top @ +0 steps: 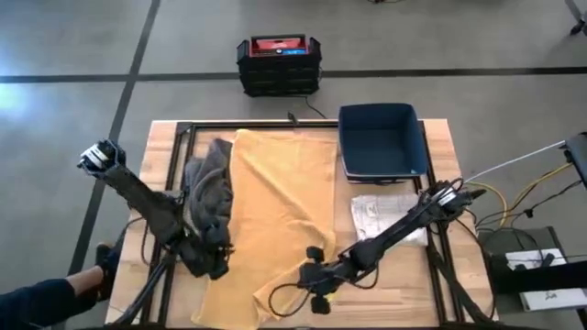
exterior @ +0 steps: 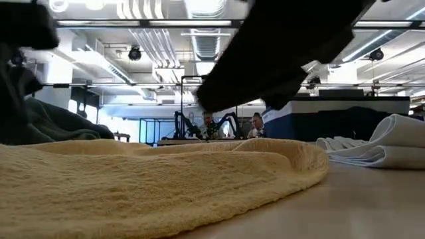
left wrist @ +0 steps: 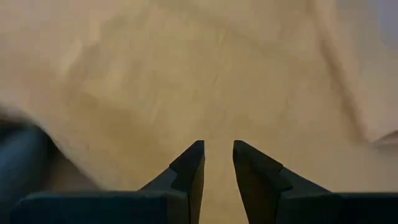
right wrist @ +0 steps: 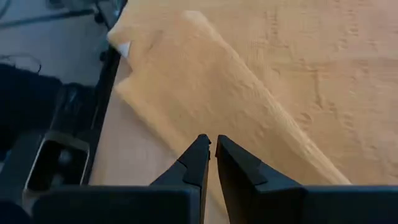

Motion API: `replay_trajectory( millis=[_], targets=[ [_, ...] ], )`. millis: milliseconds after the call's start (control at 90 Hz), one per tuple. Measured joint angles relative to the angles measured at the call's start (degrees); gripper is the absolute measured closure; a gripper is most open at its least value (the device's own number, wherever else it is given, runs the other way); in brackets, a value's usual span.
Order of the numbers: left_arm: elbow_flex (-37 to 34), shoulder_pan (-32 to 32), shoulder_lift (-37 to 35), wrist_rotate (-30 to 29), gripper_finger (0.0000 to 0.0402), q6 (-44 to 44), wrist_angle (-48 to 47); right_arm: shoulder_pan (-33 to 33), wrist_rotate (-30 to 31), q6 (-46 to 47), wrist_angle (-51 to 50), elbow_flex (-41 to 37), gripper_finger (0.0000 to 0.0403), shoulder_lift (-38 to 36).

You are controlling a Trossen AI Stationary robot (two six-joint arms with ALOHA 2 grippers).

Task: Fold towel
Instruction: Fold the yellow towel

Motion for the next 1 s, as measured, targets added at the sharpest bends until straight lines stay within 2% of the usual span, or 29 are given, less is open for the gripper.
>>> replay_trajectory(
  millis=[189,378,589,756,1000],
  targets=[
    [0.2,-1.6,9.0,4.5,0.0329,-2.7,4.0,1.6,-0.6,4.4,-4.3,8.5,0.0384,8.0],
    [1.2,-1.9,15.1,6.6,0.0329,-2.6,4.4,4.2,-0.1,11.5,-17.9,15.0,0.0384,10.7],
    [1.0,-2.1,16.0,6.6,0.0329,-3.3,4.0,9.2,-0.7,18.1,-28.1,15.5,0.0385,8.9],
    [0.9,-2.5,14.9,6.4,0.0329,-3.3,3.5,12.7,-0.7,26.7,-38.9,15.6,0.0385,7.8],
    [0.8,-2.6,14.0,6.5,0.0329,-3.2,3.4,16.5,-2.9,33.0,-47.7,15.2,0.0385,5.4]
  ],
)
